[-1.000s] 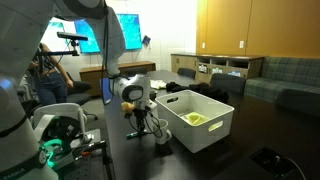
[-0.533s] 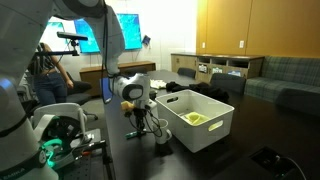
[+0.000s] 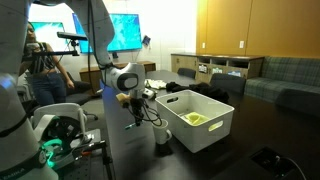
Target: Pick up the two cloths and put them in the box, then pick up the seal tape and marker and put them in the cup
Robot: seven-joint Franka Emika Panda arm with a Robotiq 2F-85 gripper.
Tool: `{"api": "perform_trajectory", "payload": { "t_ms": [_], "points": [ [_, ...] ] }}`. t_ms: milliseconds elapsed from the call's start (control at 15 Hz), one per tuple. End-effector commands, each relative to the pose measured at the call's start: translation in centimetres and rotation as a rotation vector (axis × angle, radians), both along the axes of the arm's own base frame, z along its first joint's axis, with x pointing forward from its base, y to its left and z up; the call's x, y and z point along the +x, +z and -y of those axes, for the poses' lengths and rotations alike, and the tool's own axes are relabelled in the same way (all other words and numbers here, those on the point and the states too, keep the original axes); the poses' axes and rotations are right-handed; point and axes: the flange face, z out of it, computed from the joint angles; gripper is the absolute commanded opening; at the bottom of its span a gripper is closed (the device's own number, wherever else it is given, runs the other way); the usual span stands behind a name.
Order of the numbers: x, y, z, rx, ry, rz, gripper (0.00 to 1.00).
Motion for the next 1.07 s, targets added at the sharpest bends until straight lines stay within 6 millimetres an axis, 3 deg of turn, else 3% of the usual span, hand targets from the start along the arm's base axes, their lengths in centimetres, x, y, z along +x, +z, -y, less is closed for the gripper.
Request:
{"api": "perform_trajectory", "payload": {
  "t_ms": [0,533,1000],
  "points": [
    [-0.2,3.4,1.2,0.028,0.016,0.039,0.05],
    [3.1,5.8,5.0,0.145,-0.093,0.091,0.05],
    [3.8,7.3,8.4,0.166,-0.175,0.214,0.05]
  ]
}}
